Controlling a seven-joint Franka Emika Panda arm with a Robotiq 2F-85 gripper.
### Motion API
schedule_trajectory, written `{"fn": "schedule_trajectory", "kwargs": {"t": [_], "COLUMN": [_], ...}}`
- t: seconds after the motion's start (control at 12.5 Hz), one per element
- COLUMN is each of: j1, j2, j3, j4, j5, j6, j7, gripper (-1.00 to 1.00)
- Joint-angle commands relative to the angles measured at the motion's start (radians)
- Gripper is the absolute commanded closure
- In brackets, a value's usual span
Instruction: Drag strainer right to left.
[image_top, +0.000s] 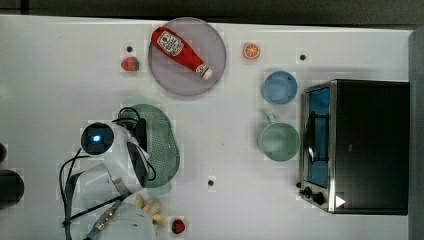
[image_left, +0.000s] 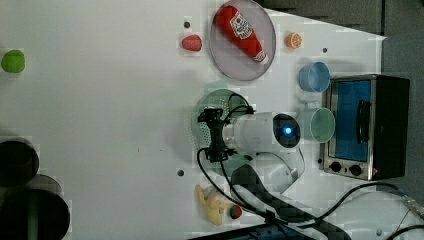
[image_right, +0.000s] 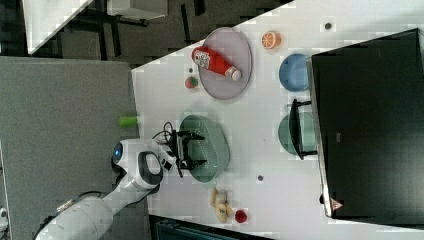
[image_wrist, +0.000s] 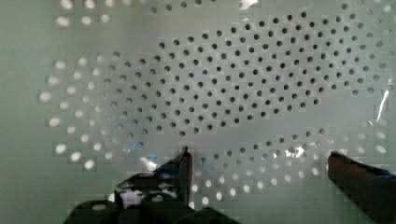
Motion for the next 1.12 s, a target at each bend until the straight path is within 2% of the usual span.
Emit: {"fn": "schedule_trajectory", "kwargs": {"t": [0.08,0.72,1.12], "j1": [0.060,0.158,0.195], "j2": [0.019,0.102,0.137], "j3": [0.011,0.012,0.011], "j4": [0.074,0.208,0.266], "j5": [0.014,0.119,0.139], "j6": [-0.010,-0.010,-0.008], "j7": [0.115,0.131,0.146], "gripper": [-1.00,-1.00,-1.00]}}
